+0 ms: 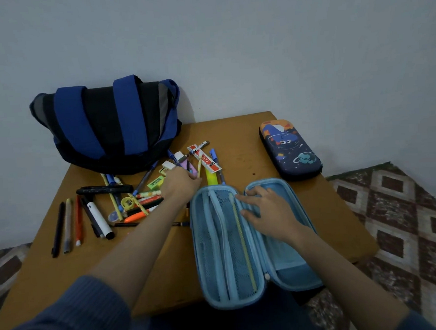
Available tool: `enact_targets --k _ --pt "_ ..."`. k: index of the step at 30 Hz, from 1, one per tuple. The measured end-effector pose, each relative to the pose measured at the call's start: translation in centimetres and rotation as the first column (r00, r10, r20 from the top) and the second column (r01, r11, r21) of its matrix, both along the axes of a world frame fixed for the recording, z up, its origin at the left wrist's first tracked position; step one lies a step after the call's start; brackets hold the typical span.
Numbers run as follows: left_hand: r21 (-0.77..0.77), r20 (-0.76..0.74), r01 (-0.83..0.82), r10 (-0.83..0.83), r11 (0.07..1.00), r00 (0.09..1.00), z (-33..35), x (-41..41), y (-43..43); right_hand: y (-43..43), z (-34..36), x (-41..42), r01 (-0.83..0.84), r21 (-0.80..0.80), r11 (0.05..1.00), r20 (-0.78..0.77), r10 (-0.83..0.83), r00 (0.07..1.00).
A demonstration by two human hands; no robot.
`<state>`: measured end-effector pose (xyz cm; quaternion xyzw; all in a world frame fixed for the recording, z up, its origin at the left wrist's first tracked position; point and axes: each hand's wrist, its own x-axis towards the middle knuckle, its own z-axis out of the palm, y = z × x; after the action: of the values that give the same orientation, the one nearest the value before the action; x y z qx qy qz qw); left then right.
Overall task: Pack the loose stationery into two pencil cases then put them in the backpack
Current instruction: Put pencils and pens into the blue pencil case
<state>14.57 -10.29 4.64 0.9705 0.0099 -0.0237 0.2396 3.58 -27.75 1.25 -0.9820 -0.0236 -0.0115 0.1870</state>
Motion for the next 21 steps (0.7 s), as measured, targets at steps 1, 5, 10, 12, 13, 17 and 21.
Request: enact_targets --k 1,5,10,12,13,17,21 --pt "0.012 -0.015 0.011 -0.011 1.000 1.000 -0.2 0.2 -0.2 0.0 0.0 0.0 0.001 0.007 1.000 -0.001 -0.001 1.000" --pt "0.039 -0.030 0.001 0.000 0.999 1.000 -0.8 1.5 -0.8 -0.1 -0.1 0.0 -0.004 0.004 1.000 -0.002 0.004 1.000" --pt "0.163 -0.057 -0.007 0.017 0.987 0.998 -0.8 2.1 -1.0 -0.1 -0.1 0.0 -0.006 0.018 1.000 0.010 0.006 1.000" --pt "0.174 -0.079 -0.002 0.017 0.985 0.997 -1.0 2.4 -0.9 -0.1 -0.2 0.0 -0.005 0.023 1.000 0.018 0.005 1.000" --pt "0.158 -0.087 0.008 0.006 0.987 0.996 -1.1 2.5 -0.8 -0.1 -0.2 0.0 -0.005 0.020 1.000 0.017 0.004 1.000" --pt "-0.164 -0.041 -0.021 0.015 0.986 0.999 -0.8 2.8 -0.1 -0.1 -0.3 0.0 -0.002 0.011 1.000 0.012 0.002 1.000" --pt "-0.496 0.081 -0.021 0.071 0.868 0.994 1.4 1.9 0.3 0.0 -0.2 0.0 0.008 0.010 1.000 0.012 -0.008 1.000"
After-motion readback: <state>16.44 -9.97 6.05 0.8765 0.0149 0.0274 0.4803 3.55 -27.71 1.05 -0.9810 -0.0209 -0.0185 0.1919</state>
